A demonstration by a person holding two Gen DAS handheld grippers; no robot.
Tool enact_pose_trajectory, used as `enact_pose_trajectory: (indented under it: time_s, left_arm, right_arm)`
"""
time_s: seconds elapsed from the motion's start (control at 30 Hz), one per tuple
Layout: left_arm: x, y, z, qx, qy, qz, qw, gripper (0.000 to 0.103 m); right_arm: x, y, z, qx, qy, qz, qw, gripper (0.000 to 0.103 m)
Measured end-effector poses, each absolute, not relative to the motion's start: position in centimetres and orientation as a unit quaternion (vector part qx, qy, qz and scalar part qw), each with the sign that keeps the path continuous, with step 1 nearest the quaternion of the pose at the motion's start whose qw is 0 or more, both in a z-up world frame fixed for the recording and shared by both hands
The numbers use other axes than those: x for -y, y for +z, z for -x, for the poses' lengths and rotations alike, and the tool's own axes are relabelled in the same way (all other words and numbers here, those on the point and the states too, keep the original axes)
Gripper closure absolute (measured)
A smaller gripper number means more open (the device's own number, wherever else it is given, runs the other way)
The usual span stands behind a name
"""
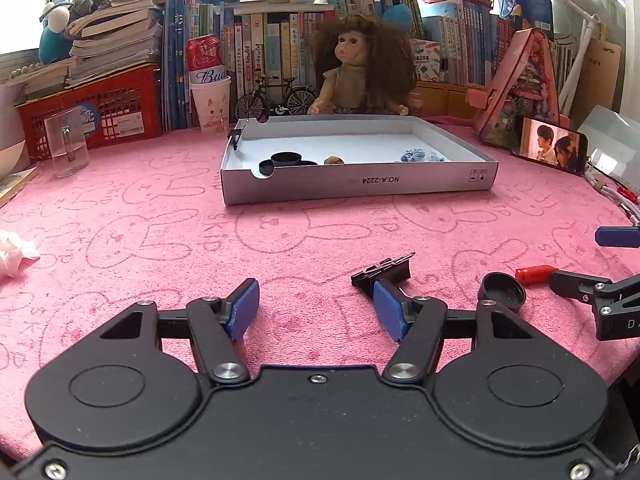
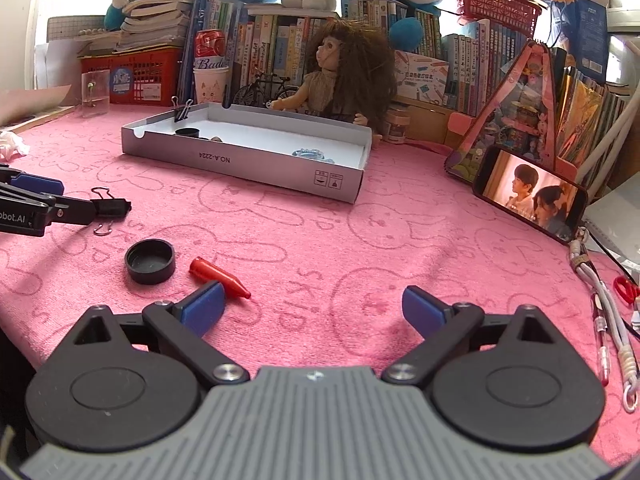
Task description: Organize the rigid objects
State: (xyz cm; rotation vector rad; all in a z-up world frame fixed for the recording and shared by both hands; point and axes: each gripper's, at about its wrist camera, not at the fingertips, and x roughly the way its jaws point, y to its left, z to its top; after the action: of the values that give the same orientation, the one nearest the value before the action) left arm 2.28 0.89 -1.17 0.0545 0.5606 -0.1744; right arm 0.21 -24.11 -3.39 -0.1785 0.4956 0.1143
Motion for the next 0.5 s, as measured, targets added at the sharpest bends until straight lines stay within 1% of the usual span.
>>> enact_pose_trajectory:
  time_s: [0.27, 0.5]
  left_arm:
    - [-0.9, -1.1, -2.8, -0.275, -0.077, -0.029, 0.958, 0.042]
    - [-0.6, -0.2, -1.7, -0.263, -0.083, -0.012, 0.961, 0.042]
  right_arm:
    - [24.2, -3.3, -1.8, -0.258, 0.019, 0.064, 0.964, 0.004]
    - [24.2, -2.6, -1.5, -0.264, 0.0, 0.007, 0.964, 0.004]
